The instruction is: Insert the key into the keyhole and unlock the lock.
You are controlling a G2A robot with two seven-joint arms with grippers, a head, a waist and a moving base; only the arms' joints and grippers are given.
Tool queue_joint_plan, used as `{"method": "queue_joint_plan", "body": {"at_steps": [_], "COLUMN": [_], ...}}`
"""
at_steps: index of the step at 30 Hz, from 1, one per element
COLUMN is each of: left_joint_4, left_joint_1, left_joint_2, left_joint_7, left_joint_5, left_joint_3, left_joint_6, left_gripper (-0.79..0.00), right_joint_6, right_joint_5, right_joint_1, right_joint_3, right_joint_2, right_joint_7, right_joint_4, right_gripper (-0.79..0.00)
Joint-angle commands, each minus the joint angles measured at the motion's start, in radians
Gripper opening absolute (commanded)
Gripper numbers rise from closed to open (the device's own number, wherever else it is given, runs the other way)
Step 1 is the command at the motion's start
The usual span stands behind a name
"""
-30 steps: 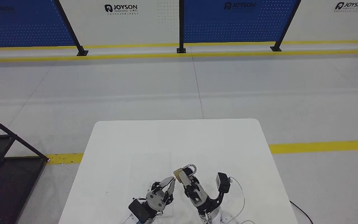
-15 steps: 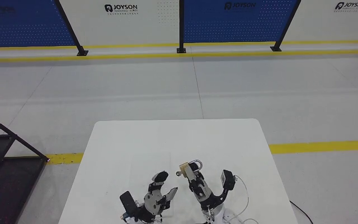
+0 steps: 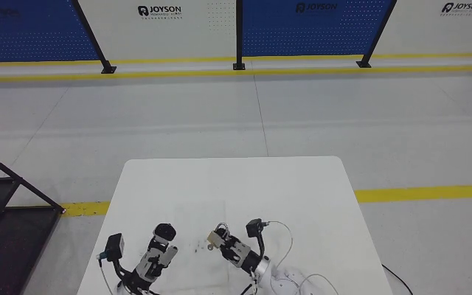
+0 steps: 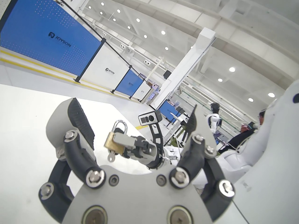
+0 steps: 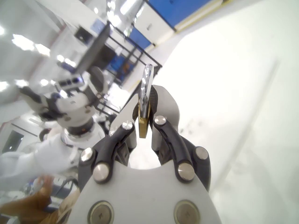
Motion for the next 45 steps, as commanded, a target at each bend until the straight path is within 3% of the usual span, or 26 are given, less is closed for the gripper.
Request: {"method": "queue_joint_plan", "body": {"at_steps": [1, 8, 17, 18, 19, 20, 21, 28, 33, 40, 45], "left_joint_4": [0.004, 0.049, 0.071, 0.071, 0.071, 0.071, 0.071, 0.071, 0.071, 0.071, 0.035], "left_joint_1": [0.003, -0.017, -0.028, -0.028, -0.028, -0.028, -0.028, -0.028, -0.028, -0.028, -0.035], "left_joint_2": [0.005, 0.014, 0.014, 0.014, 0.014, 0.014, 0.014, 0.014, 0.014, 0.014, 0.010], "left_joint_7": [-0.055, -0.141, -0.152, -0.152, -0.152, -0.152, -0.152, -0.152, -0.152, -0.152, -0.176], "left_joint_5": [-0.045, -0.172, -0.211, -0.211, -0.211, -0.211, -0.211, -0.211, -0.211, -0.211, -0.203], "left_joint_3": [-0.015, -0.057, -0.070, -0.070, -0.070, -0.070, -0.070, -0.070, -0.070, -0.070, -0.046], "left_joint_6": [-0.003, -0.015, -0.021, -0.021, -0.021, -0.021, -0.021, -0.021, -0.021, -0.021, -0.001], "left_gripper": [0.000, 0.000, 0.000, 0.000, 0.000, 0.000, 0.000, 0.000, 0.000, 0.000, 0.000], "right_joint_6": [0.037, 0.106, 0.158, 0.166, 0.174, 0.185, 0.193, 0.251, 0.294, 0.302, 0.217], "right_joint_5": [-0.008, -0.025, -0.030, -0.033, -0.035, -0.041, -0.048, -0.135, -0.251, -0.428, -0.494], "right_joint_1": [0.016, 0.061, 0.102, 0.105, 0.108, 0.111, 0.114, 0.109, 0.050, -0.135, -0.333], "right_joint_3": [-0.020, -0.085, -0.137, -0.140, -0.144, -0.149, -0.153, -0.161, -0.118, 0.029, 0.196], "right_joint_2": [-0.005, -0.025, -0.047, -0.049, -0.051, -0.053, -0.055, -0.051, -0.020, 0.055, 0.114], "right_joint_7": [0.036, 0.105, 0.118, 0.114, 0.110, 0.109, 0.109, 0.091, 0.049, -0.019, -0.106], "right_joint_4": [0.013, 0.073, 0.125, 0.129, 0.132, 0.134, 0.136, 0.100, -0.015, -0.285, -0.512], "right_gripper": [-0.785, -0.785, -0.785, -0.637, -0.406, -0.062, 0.000, 0.000, 0.000, 0.000, 0.000]}}
